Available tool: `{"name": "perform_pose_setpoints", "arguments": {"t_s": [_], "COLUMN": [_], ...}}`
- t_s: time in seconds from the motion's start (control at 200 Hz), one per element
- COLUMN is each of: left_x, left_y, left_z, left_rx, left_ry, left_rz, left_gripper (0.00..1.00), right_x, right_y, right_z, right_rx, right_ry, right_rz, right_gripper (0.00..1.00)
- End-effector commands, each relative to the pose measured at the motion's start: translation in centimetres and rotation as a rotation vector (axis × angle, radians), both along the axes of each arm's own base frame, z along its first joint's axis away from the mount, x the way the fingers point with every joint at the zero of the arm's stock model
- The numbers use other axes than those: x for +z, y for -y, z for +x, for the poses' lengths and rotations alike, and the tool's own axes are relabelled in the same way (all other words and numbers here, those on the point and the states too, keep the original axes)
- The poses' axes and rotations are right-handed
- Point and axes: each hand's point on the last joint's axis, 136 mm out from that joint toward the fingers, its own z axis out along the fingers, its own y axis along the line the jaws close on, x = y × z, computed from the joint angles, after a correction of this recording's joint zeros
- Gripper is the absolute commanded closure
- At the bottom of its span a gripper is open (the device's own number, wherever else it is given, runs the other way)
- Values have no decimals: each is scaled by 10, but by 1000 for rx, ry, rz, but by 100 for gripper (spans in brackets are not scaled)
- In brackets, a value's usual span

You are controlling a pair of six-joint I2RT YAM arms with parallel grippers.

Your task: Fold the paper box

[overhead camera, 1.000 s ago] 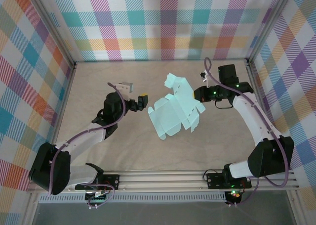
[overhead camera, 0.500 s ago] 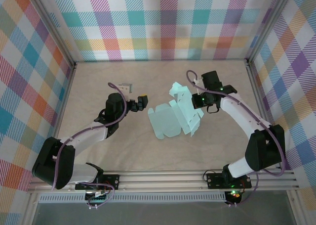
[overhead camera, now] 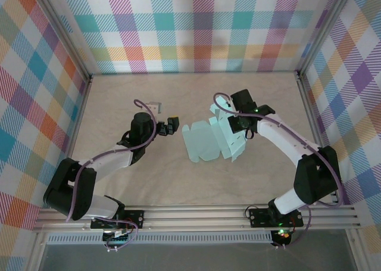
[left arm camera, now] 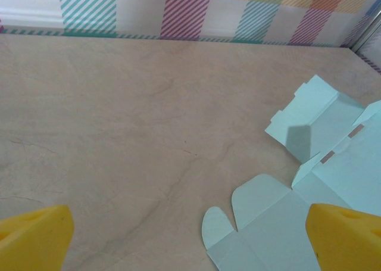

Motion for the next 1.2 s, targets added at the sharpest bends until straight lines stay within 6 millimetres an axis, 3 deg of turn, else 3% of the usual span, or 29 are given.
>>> {"name": "perform_pose_setpoints", "arguments": {"t_s": [0.0,0.1,0.295,0.505,0.885,1.195], "left_x": [1,-4,-8,-5,-8,-20], "left_y": [-13,-23,-43,-71,-107,-120], "left_z": [11,15,14,8,17,31], "left_rx": [51,80,114,177,253,268], "left_ry": [-2,-29,-52,-61,-71,-107], "left_rz": [-38,-53,-72,-74,-147,-168], "left_gripper": [0,0,0,0,0,0], "right_x": [4,8,25,23,14,11], "right_y": [-13,-26,-79,-112,-117,-112], "right_z": [2,3,-11,-30,-21,-19], "right_rx": [102,167,390,611,744,730], "right_ry": [51,75,113,123,332,514], "right_rz": [-32,-40,100,126,-161,-470], "right_gripper": [100,100,100,100,100,100]}}
